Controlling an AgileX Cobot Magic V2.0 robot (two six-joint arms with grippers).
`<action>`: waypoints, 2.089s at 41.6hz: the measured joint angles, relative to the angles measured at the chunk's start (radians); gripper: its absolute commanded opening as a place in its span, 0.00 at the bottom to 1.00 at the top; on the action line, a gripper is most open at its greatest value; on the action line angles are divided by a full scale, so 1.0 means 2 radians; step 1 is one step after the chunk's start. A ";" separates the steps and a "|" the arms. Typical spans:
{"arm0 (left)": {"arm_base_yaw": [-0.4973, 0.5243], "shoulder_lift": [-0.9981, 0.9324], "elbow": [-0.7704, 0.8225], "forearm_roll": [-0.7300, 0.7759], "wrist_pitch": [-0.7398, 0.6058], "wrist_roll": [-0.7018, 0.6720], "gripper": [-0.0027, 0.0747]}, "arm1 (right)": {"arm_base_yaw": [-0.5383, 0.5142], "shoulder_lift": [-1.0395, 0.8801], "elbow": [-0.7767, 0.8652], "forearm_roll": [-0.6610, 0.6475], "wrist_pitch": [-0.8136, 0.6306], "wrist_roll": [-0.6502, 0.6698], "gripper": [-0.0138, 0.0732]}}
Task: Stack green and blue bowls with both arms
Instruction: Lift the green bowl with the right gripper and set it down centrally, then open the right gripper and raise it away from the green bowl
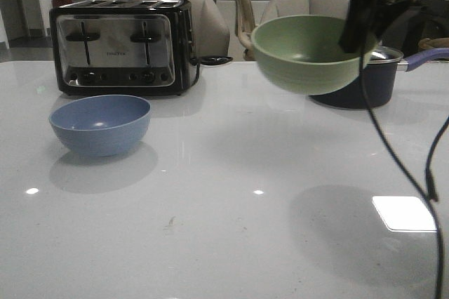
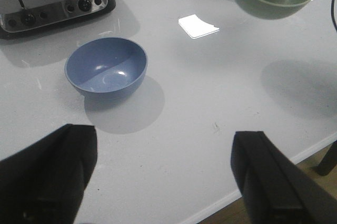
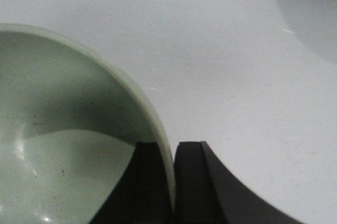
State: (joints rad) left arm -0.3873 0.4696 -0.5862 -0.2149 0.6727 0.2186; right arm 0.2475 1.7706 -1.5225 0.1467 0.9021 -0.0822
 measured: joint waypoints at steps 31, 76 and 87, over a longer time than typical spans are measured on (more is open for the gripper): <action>0.000 0.000 0.000 0.000 0.000 0.000 0.78 | 0.072 0.111 0.000 0.043 -0.014 0.000 0.26; 0.000 0.000 0.000 0.000 0.000 0.000 0.78 | 0.082 -0.134 0.109 0.018 -0.044 -0.032 0.74; 0.000 0.000 0.000 0.000 0.000 0.000 0.78 | 0.083 -0.310 0.215 0.014 -0.025 -0.042 0.74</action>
State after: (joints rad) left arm -0.3873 0.4696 -0.5862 -0.2149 0.6727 0.2186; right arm 0.4131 1.1507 -1.0920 0.1750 0.8514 -0.1671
